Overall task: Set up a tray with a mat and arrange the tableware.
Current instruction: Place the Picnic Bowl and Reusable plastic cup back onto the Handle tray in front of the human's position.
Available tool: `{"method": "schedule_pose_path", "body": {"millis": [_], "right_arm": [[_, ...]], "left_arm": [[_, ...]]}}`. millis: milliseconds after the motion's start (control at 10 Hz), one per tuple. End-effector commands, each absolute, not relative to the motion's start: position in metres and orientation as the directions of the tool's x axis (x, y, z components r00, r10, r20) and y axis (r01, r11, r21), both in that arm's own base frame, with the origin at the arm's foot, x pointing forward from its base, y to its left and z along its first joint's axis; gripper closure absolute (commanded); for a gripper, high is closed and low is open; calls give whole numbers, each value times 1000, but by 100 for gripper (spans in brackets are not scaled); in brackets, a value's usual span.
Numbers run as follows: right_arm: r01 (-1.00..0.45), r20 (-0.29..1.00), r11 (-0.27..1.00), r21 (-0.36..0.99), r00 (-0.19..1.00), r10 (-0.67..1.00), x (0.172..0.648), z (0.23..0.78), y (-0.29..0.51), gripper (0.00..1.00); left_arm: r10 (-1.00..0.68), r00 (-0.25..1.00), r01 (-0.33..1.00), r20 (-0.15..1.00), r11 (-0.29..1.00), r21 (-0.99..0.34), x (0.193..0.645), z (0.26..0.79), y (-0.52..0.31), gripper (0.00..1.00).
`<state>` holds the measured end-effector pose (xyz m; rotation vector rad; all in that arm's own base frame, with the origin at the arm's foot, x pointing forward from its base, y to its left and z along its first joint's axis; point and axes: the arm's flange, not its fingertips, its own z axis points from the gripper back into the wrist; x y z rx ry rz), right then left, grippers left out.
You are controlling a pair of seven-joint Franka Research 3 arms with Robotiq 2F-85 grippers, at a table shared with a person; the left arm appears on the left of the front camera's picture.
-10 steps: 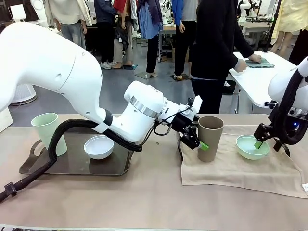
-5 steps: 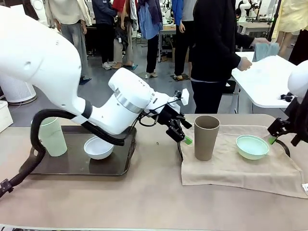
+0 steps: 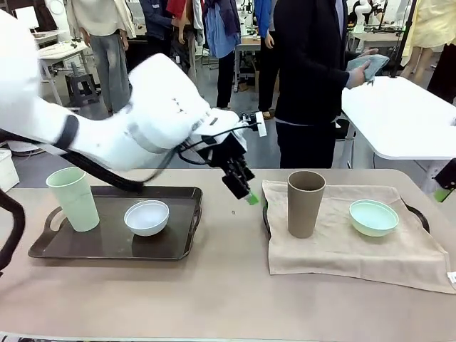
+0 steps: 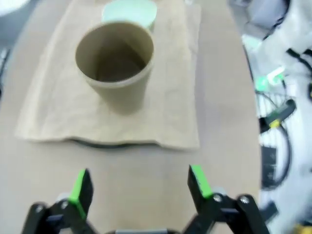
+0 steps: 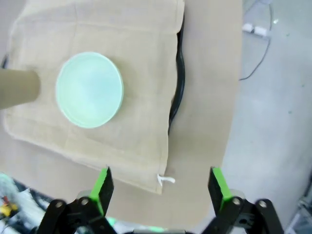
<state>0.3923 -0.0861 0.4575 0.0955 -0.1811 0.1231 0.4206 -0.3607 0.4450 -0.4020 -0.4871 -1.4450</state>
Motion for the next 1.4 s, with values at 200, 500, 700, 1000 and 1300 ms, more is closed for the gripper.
{"method": "schedule_pose_path", "body": {"millis": [200, 500, 700, 1000, 1300], "right_arm": [[-111, 182, 993, 29, 978, 104, 369, 492, -73, 0], [-130, 206, 991, 44, 971, 118, 368, 497, -76, 0], [-130, 206, 991, 44, 971, 118, 368, 497, -76, 0], [-130, 206, 991, 44, 971, 118, 368, 497, -76, 0], [-130, 206, 991, 44, 971, 118, 368, 497, -76, 0]], "left_arm": [[-820, 426, 877, 381, 477, 46, 365, 563, -345, 0], [-814, 425, 861, 396, 498, 100, 358, 567, -324, 0], [-814, 425, 861, 396, 498, 100, 358, 567, -324, 0], [-814, 425, 861, 396, 498, 100, 358, 567, -324, 0], [-814, 425, 861, 396, 498, 100, 358, 567, -324, 0]]}}
